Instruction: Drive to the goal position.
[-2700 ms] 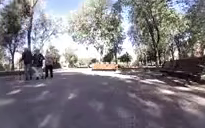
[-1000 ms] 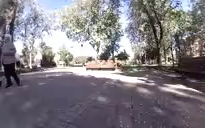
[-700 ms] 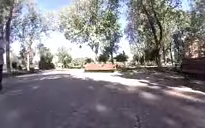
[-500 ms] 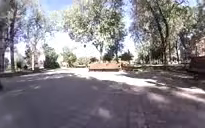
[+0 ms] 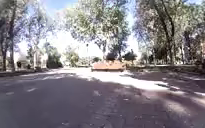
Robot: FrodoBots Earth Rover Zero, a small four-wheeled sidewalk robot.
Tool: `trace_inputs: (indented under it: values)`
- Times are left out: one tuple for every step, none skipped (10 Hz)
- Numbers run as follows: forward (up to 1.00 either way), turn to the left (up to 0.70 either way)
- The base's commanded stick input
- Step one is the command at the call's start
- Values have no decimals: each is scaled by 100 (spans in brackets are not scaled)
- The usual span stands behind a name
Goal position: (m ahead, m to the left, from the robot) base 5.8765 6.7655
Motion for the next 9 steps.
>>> trace_inputs:
  values:
    - [100,2]
    - [100,23]
    - [100,42]
    - [100,42]
    - [100,42]
    - [100,10]
    - [100,2]
    - [100,2]
    - [100,2]
